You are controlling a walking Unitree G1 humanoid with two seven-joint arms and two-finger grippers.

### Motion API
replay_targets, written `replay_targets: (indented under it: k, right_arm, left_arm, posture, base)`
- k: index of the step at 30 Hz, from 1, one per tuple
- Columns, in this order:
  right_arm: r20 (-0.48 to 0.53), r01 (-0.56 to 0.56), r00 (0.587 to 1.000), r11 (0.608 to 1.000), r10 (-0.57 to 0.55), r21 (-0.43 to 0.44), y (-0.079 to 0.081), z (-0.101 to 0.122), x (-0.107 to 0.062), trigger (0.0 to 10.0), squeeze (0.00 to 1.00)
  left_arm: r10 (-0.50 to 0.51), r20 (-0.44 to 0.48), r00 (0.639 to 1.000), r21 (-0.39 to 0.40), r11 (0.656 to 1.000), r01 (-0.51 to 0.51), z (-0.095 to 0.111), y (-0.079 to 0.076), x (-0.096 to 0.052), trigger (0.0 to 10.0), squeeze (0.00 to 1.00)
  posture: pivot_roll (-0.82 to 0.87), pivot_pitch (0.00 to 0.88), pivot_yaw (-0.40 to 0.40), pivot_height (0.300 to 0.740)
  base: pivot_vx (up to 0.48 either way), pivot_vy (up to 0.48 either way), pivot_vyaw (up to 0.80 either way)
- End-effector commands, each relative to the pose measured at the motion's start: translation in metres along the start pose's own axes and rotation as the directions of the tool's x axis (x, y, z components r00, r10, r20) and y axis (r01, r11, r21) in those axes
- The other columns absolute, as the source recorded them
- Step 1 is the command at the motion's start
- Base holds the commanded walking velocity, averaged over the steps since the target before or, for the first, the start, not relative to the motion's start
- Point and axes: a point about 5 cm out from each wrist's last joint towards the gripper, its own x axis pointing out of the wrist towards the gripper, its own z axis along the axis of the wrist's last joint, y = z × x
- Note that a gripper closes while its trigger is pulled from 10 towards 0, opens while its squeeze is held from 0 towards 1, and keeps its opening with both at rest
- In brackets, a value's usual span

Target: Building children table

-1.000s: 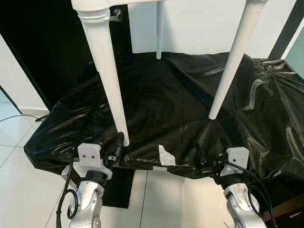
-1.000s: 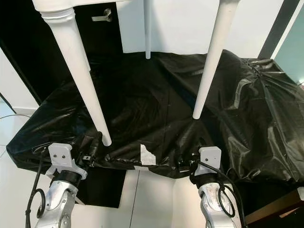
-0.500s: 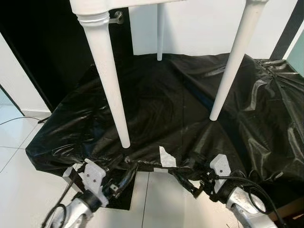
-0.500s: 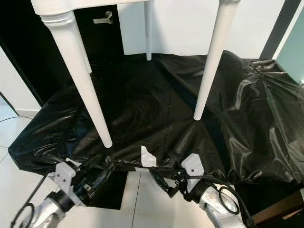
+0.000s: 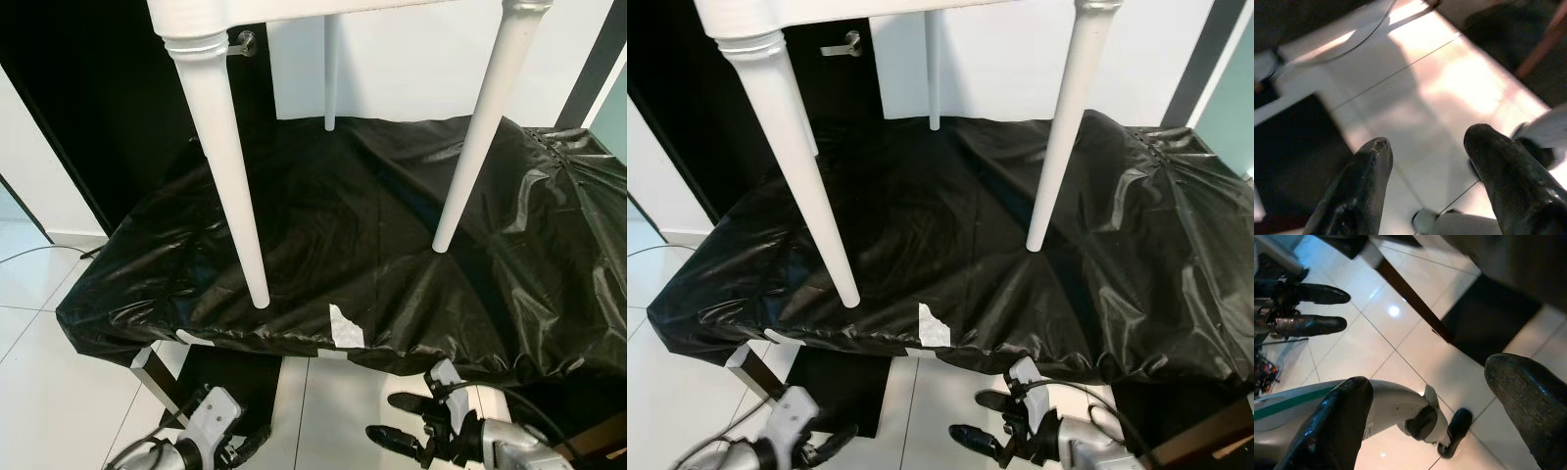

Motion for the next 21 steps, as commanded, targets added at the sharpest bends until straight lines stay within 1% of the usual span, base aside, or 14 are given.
replay_targets:
  k: [1,2,3,4,5,7,9,11,12,15,17,18,19,21]
  right_arm:
    - [-0.017,0.082,0.997,0.996,-0.081,0.042,-0.008,-0.010,0.000,10.0,0.00]
    - [-0.023,0.134,0.991,0.988,-0.132,0.076,-0.012,-0.016,0.001,10.0,0.00]
    - [-0.046,0.240,0.971,0.959,-0.235,0.150,-0.019,-0.029,0.004,10.0,0.00]
    - [-0.046,0.240,0.971,0.959,-0.235,0.150,-0.019,-0.029,0.004,10.0,0.00]
    - [-0.096,0.340,0.940,0.918,-0.327,0.204,-0.023,-0.044,0.005,10.0,0.00]
    - [-0.164,0.462,0.886,0.850,-0.433,0.253,-0.025,-0.061,0.002,10.0,0.00]
    - [-0.198,0.527,0.849,0.804,-0.490,0.274,-0.026,-0.069,0.000,10.0,0.00]
    - [-0.236,0.620,0.785,0.739,-0.573,0.265,-0.030,-0.075,-0.005,10.0,0.00]
    - [-0.301,0.707,0.704,0.676,-0.643,0.209,-0.028,-0.085,-0.006,10.0,0.00]
    - [-0.337,0.740,0.666,0.647,-0.665,0.187,-0.026,-0.091,-0.007,10.0,0.00]
    - [-0.394,0.785,0.599,0.608,-0.697,0.117,-0.022,-0.100,-0.010,10.0,0.00]
    - [-0.404,0.792,0.589,0.599,-0.700,0.116,-0.020,-0.102,-0.010,10.0,0.00]
    - [-0.412,0.794,0.583,0.599,-0.700,0.106,-0.017,-0.104,-0.007,10.0,0.00]
    - [-0.423,0.792,0.582,0.601,-0.695,0.103,-0.015,-0.105,-0.006,10.0,0.00]
  left_arm:
    - [0.051,-0.074,0.996,-0.041,0.998,-0.054,-0.015,0.001,0.005,10.0,0.00]
    - [0.070,-0.111,0.991,-0.090,0.993,-0.080,-0.022,0.000,0.010,10.0,0.00]
    - [0.126,-0.178,0.976,-0.141,0.978,-0.152,-0.033,0.000,0.019,10.0,0.00]
    - [0.126,-0.178,0.976,-0.141,0.978,-0.152,-0.033,0.000,0.019,10.0,0.00]
    - [0.181,-0.234,0.955,-0.214,0.949,-0.232,-0.040,-0.001,0.027,10.0,0.00]
    - [0.209,-0.319,0.924,-0.228,0.929,-0.290,-0.050,-0.007,0.034,10.0,0.00]
    - [0.212,-0.349,0.913,-0.259,0.914,-0.312,-0.053,-0.011,0.037,10.0,0.00]
    - [0.229,-0.396,0.890,-0.272,0.896,-0.351,-0.058,-0.014,0.038,10.0,0.00]
    - [0.264,-0.457,0.850,-0.304,0.851,-0.428,-0.066,-0.018,0.037,10.0,0.00]
    - [0.286,-0.480,0.829,-0.333,0.815,-0.474,-0.069,-0.019,0.036,10.0,0.00]
    - [0.308,-0.481,0.821,-0.369,0.779,-0.508,-0.066,-0.019,0.039,10.0,0.00]
    - [0.303,-0.473,0.827,-0.361,0.790,-0.496,-0.064,-0.020,0.042,10.0,0.00]
    - [0.290,-0.463,0.838,-0.339,0.816,-0.469,-0.061,-0.023,0.046,10.0,0.00]
    - [0.276,-0.467,0.840,-0.344,0.819,-0.460,-0.063,-0.028,0.047,10.0,0.00]
  posture:
    - [0.11,0.000,0.015,0.740]
    - [0.10,0.000,0.023,0.740]
    - [0.10,0.000,0.029,0.740]
    - [0.10,0.000,0.029,0.740]
    - [0.09,0.000,0.033,0.740]
    - [0.08,0.000,0.031,0.740]
    - [0.08,0.000,0.033,0.740]
    - [0.07,0.000,0.036,0.740]
    - [0.06,0.000,0.044,0.740]
    - [0.05,0.000,0.051,0.740]
    - [0.05,0.000,0.054,0.740]
    - [0.05,0.000,0.052,0.740]
    - [0.05,0.000,0.048,0.740]
    - [0.06,0.000,0.052,0.740]
  base:
    - [0.000,0.000,0.00]
    - [0.000,0.000,0.00]
    - [0.000,0.000,0.00]
    - [0.000,0.000,0.00]
    - [0.000,0.000,0.00]
    - [0.000,0.000,0.00]
    - [0.000,0.000,0.00]
    - [0.000,0.000,0.00]
    - [0.000,0.000,0.00]
    - [0.000,0.000,0.00]
    - [0.000,0.000,0.00]
    - [0.000,0.000,0.00]
    - [0.000,0.000,0.00]
    - [0.000,0.000,0.00]
